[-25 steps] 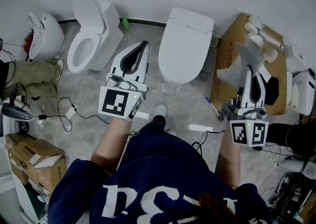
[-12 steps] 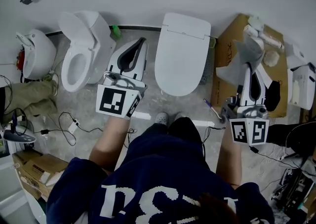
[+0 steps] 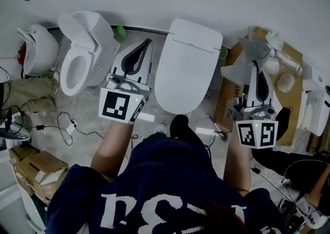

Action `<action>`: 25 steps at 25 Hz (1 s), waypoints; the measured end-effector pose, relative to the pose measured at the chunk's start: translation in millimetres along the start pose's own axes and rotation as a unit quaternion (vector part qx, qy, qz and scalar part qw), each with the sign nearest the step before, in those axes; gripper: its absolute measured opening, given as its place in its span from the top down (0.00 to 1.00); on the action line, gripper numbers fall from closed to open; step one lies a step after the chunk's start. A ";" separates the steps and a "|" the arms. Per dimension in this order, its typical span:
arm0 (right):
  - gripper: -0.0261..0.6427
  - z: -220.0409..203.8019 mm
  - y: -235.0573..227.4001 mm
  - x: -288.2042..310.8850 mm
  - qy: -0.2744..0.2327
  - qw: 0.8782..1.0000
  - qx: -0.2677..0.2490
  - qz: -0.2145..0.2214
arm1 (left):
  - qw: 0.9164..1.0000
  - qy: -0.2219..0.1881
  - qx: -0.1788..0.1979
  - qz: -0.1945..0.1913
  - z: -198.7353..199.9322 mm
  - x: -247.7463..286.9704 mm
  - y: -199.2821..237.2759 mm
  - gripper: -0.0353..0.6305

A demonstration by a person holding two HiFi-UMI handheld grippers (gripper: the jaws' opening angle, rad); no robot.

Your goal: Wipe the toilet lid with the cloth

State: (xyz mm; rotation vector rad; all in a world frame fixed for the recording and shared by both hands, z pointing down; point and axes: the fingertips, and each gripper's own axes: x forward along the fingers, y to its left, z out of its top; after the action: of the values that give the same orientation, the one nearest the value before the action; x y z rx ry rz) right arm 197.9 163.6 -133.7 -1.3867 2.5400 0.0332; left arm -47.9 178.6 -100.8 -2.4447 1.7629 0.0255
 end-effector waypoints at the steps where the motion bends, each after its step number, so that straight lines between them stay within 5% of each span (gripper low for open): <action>1: 0.92 -1.7 -9.6 11.8 0.001 1.000 0.002 0.007 | 1.000 0.002 -0.001 0.008 -2.5 11.2 2.5 0.91; 7: 0.92 -16.1 -57.0 68.4 0.012 0.999 0.020 0.042 | 0.998 -0.005 -0.009 0.057 -4.1 63.6 12.8 0.91; 12: 0.92 -43.5 -87.3 94.5 0.023 0.998 0.042 0.038 | 0.998 0.003 -0.014 0.061 -25.9 102.1 15.1 0.91; 19: 0.92 -86.3 -93.9 122.4 0.047 0.998 0.048 0.017 | 0.999 0.006 -0.027 0.040 -59.4 143.4 36.7 0.91; 25: 0.92 -122.3 -86.8 158.0 0.071 0.996 0.045 -0.043 | 0.999 0.016 -0.049 -0.009 -92.0 185.6 74.0 0.91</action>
State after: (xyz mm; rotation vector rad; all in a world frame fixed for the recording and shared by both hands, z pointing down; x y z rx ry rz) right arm 163.3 -31.1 -42.3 -1.5098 2.5559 -0.1994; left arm -64.4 -30.0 -32.7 -2.5426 1.7938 0.0731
